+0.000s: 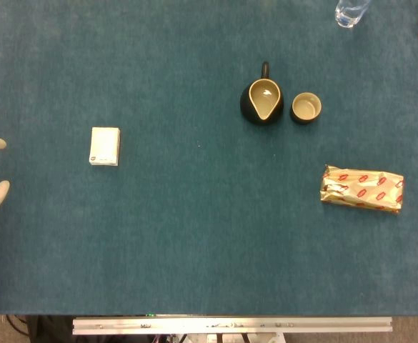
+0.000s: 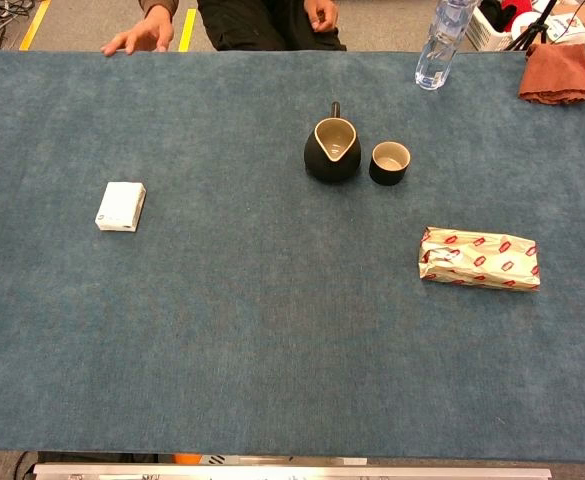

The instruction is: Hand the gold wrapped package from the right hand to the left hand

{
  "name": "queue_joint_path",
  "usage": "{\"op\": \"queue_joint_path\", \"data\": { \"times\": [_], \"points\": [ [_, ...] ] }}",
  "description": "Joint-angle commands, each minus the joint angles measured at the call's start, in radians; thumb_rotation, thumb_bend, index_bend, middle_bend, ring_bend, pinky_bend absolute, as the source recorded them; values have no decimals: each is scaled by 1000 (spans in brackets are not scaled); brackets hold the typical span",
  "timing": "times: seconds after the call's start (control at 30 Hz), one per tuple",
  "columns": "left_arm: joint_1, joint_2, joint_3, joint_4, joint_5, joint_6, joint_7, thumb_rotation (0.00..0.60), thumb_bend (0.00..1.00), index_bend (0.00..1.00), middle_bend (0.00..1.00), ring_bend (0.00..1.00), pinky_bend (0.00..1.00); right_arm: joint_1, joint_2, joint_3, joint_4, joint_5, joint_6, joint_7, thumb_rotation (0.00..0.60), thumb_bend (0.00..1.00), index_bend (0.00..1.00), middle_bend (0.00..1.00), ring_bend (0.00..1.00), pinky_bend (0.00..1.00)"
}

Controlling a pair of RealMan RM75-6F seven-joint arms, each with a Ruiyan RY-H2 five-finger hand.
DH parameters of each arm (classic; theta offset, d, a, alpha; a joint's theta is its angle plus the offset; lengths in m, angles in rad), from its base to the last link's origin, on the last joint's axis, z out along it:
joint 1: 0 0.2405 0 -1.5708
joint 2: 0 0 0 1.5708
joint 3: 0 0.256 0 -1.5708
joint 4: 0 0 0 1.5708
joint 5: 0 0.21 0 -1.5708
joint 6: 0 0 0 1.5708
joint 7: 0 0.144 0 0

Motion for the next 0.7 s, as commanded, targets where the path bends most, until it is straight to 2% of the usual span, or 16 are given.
{"op": "queue_joint_path", "data": {
  "times": [0.03,0.4,0.6,0.7],
  "points": [
    [0,-1,1,0,2,-1,2,600,271,322,207,90,181,3,-1,-3,-1,-1,-9,-1,600,84,319,404,287,401],
    [5,8,8,-3,15,8,-4,600,271,322,207,89,181,11,8,-18,-27,-18,-31,0,600,83,319,404,287,401],
    [1,4,15,4,23,-3,-7,600,272,322,207,89,181,26,4,-34,-71,3,-93,-61,600,75,318,396,288,405],
    [-2,2,17,5,26,-8,-5,600,271,322,207,89,181,39,-5,-39,-88,8,-125,-104,600,31,309,389,287,421]
  ]
}}
